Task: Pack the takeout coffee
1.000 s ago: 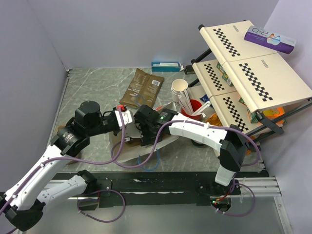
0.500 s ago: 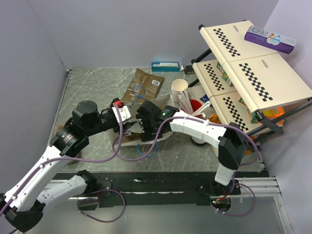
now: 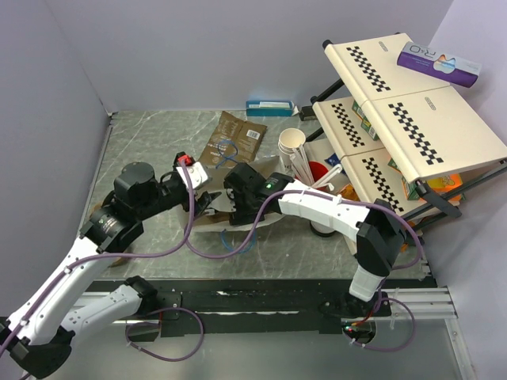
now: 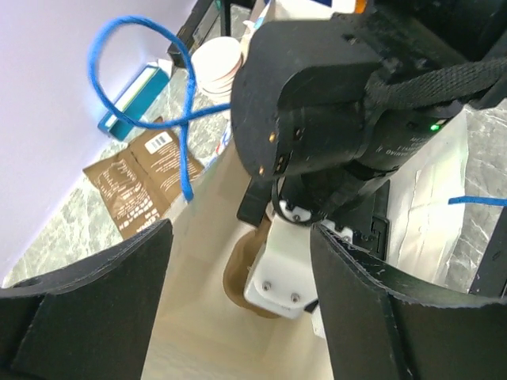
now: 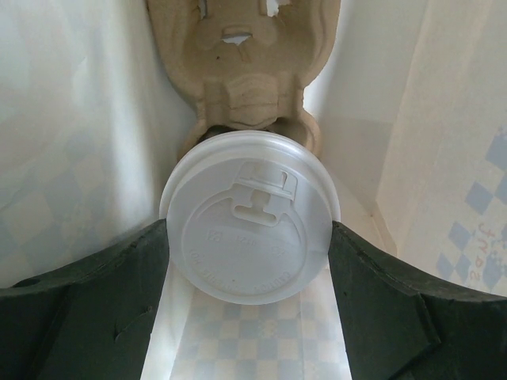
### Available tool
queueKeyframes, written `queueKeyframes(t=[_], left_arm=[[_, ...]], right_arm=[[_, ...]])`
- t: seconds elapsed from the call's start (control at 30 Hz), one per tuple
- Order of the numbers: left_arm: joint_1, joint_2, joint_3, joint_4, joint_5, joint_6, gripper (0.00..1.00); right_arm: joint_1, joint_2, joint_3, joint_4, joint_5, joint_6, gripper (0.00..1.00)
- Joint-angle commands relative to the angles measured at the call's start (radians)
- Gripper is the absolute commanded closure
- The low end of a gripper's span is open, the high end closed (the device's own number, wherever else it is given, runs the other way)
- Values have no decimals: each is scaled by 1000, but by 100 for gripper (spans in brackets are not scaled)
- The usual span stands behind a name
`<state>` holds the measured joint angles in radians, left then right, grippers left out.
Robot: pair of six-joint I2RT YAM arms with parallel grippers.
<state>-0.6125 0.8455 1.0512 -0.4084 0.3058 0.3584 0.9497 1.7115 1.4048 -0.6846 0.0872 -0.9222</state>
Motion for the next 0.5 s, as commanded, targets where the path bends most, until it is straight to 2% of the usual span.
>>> queueKeyframes(t=[0.0,0.1,0.23,0.4,0.47], left_arm=[[26,-25,38,-26,-27,-47,24],[46,-72,53,-116,-69,2,24],[62,-198,73,-190,-77,59,18],[62,-142,219,-508,104,149,27],[62,-126,222,-596,199,189,28]], right_arm=[[-26,7,8,11,8,26,100],[-48,20,42,-70,-64,37,100],[-71,30,46,-125,-127,23,100],[-94,75,124,-202,-207,45,100],[-101,92,155,-217,-210,46,100]])
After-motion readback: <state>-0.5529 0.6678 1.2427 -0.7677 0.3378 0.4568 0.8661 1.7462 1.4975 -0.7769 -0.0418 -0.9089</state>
